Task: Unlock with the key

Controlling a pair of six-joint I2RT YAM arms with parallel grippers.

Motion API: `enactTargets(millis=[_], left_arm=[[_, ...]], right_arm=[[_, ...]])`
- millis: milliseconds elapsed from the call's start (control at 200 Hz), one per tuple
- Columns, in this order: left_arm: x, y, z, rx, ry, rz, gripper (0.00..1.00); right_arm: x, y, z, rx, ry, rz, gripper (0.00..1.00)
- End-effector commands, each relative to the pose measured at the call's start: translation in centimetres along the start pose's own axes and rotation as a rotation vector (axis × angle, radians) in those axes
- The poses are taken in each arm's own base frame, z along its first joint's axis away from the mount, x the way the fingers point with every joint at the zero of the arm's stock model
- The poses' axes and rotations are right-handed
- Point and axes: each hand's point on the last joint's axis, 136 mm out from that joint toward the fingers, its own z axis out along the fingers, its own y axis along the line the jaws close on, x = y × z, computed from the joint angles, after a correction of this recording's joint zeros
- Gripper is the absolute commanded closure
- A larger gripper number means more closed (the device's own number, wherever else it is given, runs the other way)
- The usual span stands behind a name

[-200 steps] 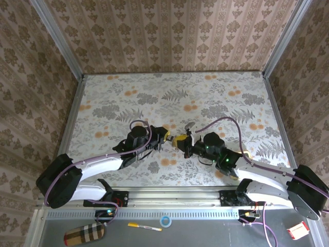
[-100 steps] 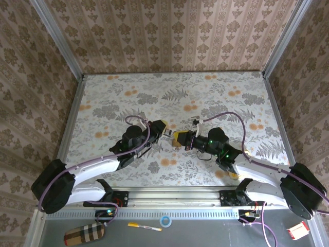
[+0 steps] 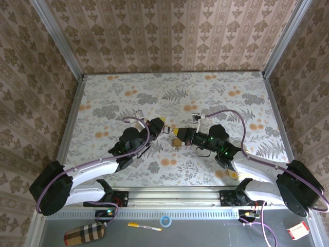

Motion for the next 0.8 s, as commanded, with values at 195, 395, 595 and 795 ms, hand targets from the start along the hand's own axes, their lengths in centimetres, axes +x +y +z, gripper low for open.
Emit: enactTargets(millis=[195, 395, 595, 795], left_arm=[[3.0, -2.9, -1.9, 0.095, 0.165, 0.004, 1.00], [2.4, -1.8, -2.6, -0.017, 0.180, 0.005, 1.00], [2.0, -1.2, -2.9, -0.046, 0.177, 0.020, 1.00], [1.9, -1.3, -3.0, -0.048, 0.173, 0.036, 1.00]], right_arm=[[-0.7, 1.0, -1.1, 0.084, 0.056, -0.210, 0.74], [0.6, -0.7, -2.4, 0.158, 0.124, -0.343, 0.55], [2.2, -0.7, -1.4, 0.088, 0.186, -0.322, 0.47], [3.9, 1.5, -1.1, -0.068, 0.235, -0.338, 0.36]])
